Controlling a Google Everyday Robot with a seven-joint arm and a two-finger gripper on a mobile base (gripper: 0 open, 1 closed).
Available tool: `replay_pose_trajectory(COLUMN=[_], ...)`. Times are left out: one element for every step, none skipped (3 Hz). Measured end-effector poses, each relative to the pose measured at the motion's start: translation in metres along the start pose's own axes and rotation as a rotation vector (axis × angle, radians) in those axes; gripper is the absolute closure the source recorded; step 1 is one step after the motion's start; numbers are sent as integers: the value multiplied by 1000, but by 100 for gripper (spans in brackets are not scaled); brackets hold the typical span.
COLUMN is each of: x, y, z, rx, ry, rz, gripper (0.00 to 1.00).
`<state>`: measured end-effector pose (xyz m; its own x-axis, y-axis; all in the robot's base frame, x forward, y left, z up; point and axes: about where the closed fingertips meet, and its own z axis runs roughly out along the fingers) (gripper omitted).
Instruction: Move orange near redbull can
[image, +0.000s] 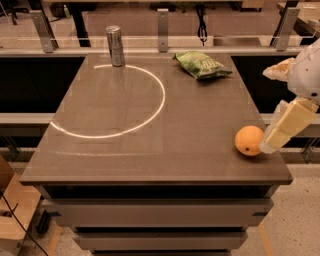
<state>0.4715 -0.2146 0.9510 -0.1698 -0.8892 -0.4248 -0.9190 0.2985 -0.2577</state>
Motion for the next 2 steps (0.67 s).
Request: replay_pose_trajectory(x=[0, 4], y=[-3, 3], z=[24, 47], rx=[-44, -83], ry=[-54, -59], rz=[2, 16], gripper=[0, 0])
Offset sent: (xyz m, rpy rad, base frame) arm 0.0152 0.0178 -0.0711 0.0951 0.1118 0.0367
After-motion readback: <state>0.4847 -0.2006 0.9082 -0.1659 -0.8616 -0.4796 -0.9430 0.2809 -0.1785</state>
